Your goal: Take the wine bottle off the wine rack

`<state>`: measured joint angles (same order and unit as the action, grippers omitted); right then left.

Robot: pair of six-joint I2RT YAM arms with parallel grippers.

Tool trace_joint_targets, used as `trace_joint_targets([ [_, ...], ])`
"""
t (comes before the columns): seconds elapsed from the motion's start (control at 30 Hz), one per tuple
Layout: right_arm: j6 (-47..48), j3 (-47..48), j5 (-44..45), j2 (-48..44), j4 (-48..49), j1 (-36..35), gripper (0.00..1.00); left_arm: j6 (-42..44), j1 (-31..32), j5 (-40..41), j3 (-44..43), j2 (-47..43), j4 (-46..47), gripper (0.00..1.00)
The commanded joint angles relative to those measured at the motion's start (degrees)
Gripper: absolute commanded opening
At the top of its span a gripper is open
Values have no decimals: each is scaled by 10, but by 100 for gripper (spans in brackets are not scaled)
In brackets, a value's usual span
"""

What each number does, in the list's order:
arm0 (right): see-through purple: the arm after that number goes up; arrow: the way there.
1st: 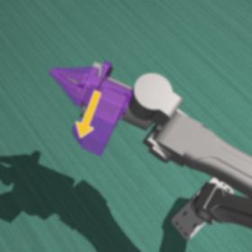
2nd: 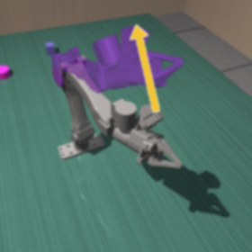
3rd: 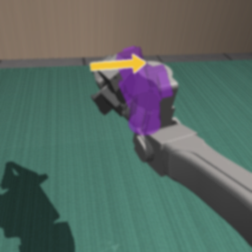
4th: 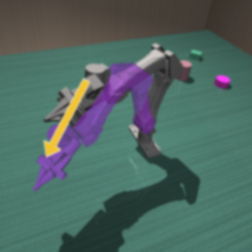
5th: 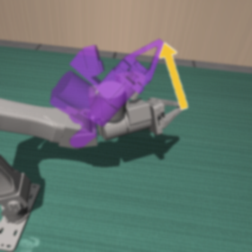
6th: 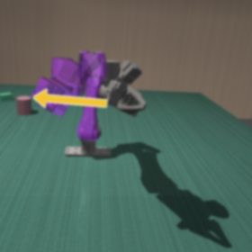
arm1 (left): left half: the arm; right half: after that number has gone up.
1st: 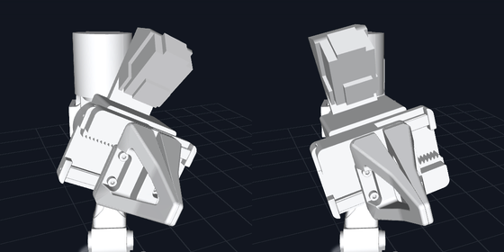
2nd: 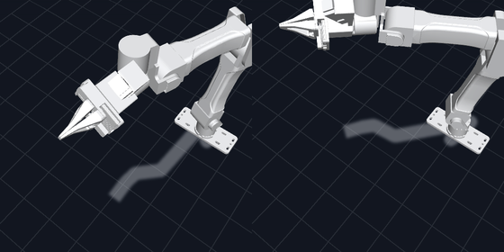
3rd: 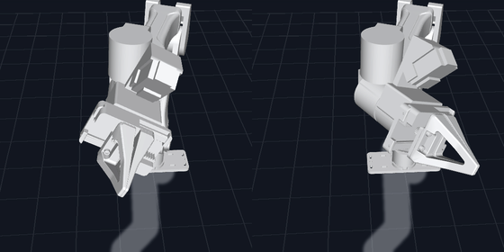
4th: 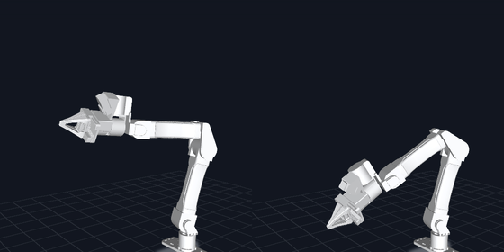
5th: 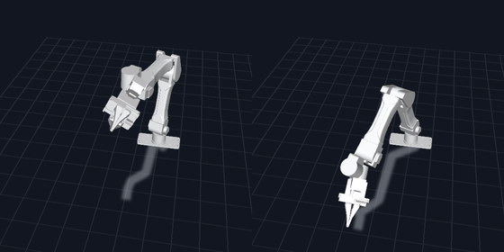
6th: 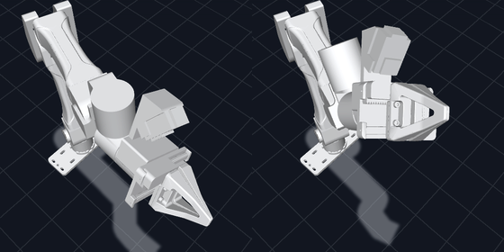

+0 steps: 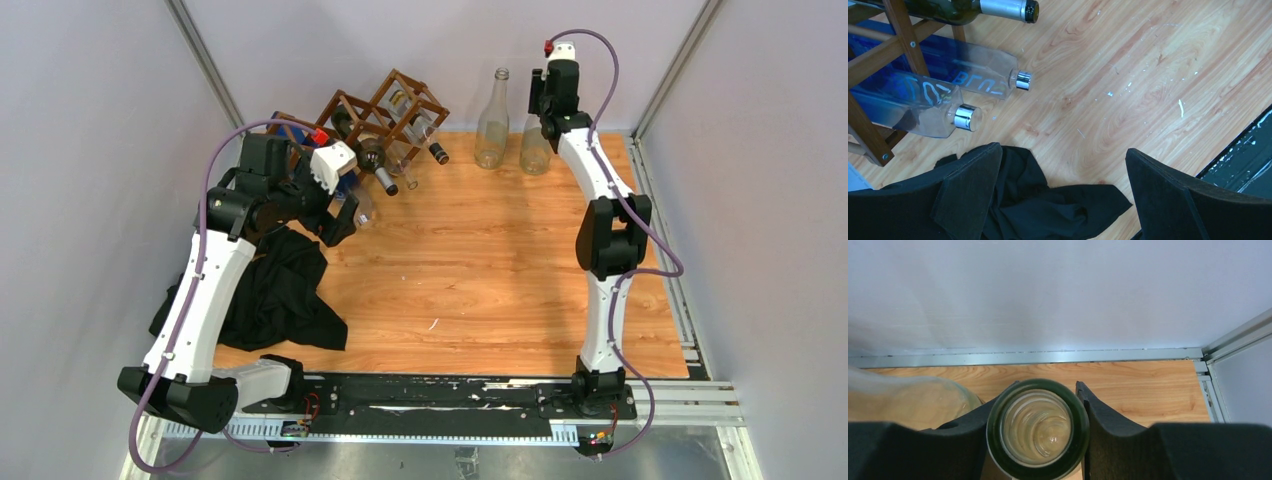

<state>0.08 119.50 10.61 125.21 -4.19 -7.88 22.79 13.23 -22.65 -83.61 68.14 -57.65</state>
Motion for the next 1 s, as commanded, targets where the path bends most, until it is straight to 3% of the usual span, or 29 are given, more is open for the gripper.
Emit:
trace_joint_targets([
  [0.0, 3, 40, 20, -3, 76, 11, 0, 9, -4, 1, 5, -2, -7, 100],
  [0.1, -14, 24, 12, -10, 73, 14, 15, 5, -4, -3, 3, 2, -6, 100],
  [0.23, -23, -14, -8, -33, 81, 14, 71, 2, -4, -2, 0, 3, -6, 100],
  [0.3, -31, -25, -14, -45, 74, 15, 87, 7, -4, 6, 1, 2, -7, 100],
  [0.67, -92, -86, -29, -186, 3, 17, 94, 41, -60, 18, -49, 63, -54, 100],
  [0.97, -167, -206, -76, -347, -70, -28, 95, 216, -103, 45, -34, 55, -54, 100],
])
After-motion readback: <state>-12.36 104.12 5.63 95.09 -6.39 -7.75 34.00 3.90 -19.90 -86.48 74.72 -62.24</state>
